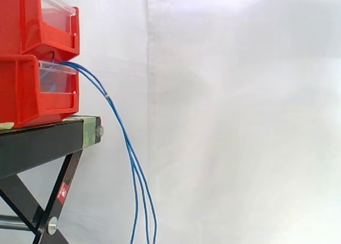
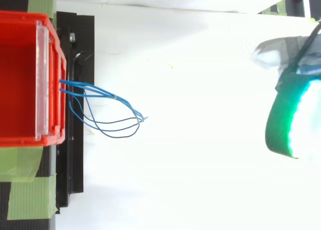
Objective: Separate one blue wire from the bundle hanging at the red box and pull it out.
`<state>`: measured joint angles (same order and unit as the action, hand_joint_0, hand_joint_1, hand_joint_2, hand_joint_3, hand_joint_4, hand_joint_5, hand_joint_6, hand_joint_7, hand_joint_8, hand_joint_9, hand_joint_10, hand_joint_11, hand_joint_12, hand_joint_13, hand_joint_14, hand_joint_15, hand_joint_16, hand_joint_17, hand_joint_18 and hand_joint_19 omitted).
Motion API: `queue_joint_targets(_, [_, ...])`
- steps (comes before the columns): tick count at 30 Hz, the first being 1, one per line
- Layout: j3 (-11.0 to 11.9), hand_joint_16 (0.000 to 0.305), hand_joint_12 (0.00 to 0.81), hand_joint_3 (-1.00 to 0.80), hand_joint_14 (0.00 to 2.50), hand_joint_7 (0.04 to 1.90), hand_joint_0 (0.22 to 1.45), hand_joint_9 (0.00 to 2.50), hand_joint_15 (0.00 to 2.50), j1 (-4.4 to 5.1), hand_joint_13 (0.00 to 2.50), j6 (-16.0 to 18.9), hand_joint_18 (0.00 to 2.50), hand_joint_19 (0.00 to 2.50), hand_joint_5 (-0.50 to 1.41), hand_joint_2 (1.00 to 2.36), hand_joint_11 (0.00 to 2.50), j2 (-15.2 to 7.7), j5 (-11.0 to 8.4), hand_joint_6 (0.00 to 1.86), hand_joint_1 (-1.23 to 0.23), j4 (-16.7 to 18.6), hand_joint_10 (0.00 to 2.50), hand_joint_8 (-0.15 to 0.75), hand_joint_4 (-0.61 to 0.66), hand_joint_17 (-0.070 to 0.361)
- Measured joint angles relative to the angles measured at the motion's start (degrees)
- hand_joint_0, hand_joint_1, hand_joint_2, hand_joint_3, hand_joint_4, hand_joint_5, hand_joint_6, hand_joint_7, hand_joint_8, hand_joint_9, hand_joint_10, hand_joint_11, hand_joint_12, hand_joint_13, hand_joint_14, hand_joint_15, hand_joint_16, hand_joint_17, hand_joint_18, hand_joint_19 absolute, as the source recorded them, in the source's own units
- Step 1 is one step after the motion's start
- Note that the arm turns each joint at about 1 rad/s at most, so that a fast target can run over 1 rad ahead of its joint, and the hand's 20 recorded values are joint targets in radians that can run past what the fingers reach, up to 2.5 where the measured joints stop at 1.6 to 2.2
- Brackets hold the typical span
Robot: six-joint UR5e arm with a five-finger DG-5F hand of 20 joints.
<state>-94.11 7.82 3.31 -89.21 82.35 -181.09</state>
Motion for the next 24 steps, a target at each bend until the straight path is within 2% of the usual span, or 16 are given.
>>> queue_joint_targets(6, [-0.25, 0.045, 0.280, -0.50, 0.00, 0.74, 0.62, 0.17, 0.00, 0.22, 0.00, -7.40, 0.00, 0.13, -0.23, 1.00, 0.02, -0.35, -4.56, 0.50, -0.73, -2.06, 0.00, 0.247, 0.25, 0.102])
queue_joint_targets(11, [-2.13, 0.045, 0.282, -0.50, 0.00, 0.77, 0.62, 0.18, 0.00, 0.67, 0.00, -14.54, 0.00, 0.14, -0.23, 1.00, 0.02, -0.37, -6.30, 0.50, -0.74, -2.02, 0.00, 0.249, 0.26, 0.101])
queue_joint_targets(14, [-4.68, 0.045, 0.284, -0.50, 0.00, 0.82, 0.61, 0.18, 0.01, 0.93, 0.00, -17.41, 0.00, 0.15, -0.22, 1.00, 0.03, -0.37, -6.56, 0.50, -0.74, 0.42, 0.00, 0.251, 0.28, 0.102])
queue_joint_targets(17, [-7.46, 0.046, 0.292, -0.50, 0.00, 0.84, 0.60, 0.21, 0.00, 1.17, 0.00, -18.45, 0.00, 0.12, -0.21, 1.00, 0.01, -0.37, -6.85, 0.50, -0.76, 3.84, 0.00, 0.261, 0.30, 0.104])
queue_joint_targets(21, [-11.61, 0.047, 0.293, -0.50, 0.00, 0.86, 0.60, 0.22, 0.00, 1.56, 0.00, -19.89, 0.00, 0.13, -0.20, 1.00, 0.01, -0.36, -8.72, 0.50, -0.77, 9.80, 0.00, 0.264, 0.31, 0.105])
queue_joint_targets(24, [-13.84, 0.047, 0.294, -0.50, 0.00, 0.87, 0.59, 0.22, 0.00, 1.91, 0.00, -21.23, 0.00, 0.13, -0.20, 1.00, 0.02, -0.40, -10.51, 0.50, -0.77, 14.11, 0.00, 0.264, 0.31, 0.105])
